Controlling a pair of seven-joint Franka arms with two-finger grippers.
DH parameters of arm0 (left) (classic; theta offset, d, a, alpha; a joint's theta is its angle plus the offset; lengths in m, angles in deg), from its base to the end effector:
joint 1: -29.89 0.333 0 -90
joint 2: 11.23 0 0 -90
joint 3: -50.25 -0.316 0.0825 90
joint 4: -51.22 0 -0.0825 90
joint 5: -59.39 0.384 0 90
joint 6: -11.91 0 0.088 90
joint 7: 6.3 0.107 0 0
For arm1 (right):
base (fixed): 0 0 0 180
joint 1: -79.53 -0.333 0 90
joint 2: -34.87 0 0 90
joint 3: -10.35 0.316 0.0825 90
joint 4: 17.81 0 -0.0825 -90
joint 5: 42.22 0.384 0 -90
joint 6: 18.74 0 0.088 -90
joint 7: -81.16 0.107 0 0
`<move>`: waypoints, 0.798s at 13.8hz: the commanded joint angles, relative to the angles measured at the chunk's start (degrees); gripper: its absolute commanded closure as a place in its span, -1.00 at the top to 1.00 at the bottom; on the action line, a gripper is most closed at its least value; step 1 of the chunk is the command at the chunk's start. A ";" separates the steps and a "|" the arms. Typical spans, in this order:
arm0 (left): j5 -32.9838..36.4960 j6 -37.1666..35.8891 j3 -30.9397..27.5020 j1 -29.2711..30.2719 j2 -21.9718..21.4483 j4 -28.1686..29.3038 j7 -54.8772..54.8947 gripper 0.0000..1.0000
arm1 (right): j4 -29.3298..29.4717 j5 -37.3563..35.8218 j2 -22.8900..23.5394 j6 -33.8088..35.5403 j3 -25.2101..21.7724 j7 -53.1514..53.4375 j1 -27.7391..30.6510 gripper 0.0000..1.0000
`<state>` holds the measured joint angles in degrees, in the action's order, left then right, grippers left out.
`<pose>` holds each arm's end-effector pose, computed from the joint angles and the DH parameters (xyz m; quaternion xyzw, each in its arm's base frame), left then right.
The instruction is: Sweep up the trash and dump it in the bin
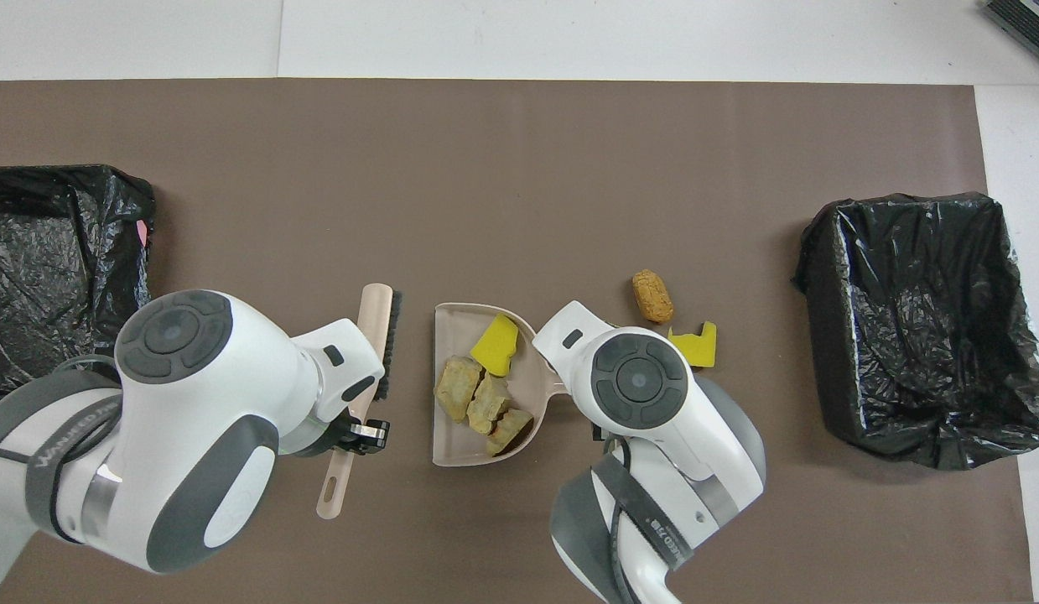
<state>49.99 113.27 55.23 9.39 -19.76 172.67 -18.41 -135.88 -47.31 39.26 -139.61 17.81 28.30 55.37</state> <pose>0.4319 -0.2230 0.4623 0.9882 -0.0904 -0.1183 0.0358 0.4793 0.2892 0.3963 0.7241 0.6888 -0.0193 0.0298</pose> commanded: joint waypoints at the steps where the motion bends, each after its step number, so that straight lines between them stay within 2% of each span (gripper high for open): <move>1: 2.88 -0.99 0.48 4.41 0.26 -2.01 0.95 -1.00 | 5.28 1.04 -0.70 5.71 0.36 -4.25 4.62 -1.00; 3: 3.16 -0.55 0.48 7.05 0.35 -1.75 5.23 -1.00 | 7.84 3.14 -0.79 7.65 0.28 -8.38 8.66 -1.00; 7: 3.07 1.65 0.91 6.18 -0.44 0.09 4.82 -1.00 | 13.29 5.35 -0.61 12.05 0.19 -19.79 19.90 -1.00; 11: 2.37 2.53 1.18 -3.38 -0.61 1.77 -11.23 -1.00 | 15.93 5.00 -0.70 13.72 -0.07 -28.95 29.14 -1.00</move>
<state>52.09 114.22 56.72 10.77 -19.47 173.19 -22.34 -121.60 -43.63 38.81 -128.23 17.16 3.51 81.08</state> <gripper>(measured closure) 0.744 0.687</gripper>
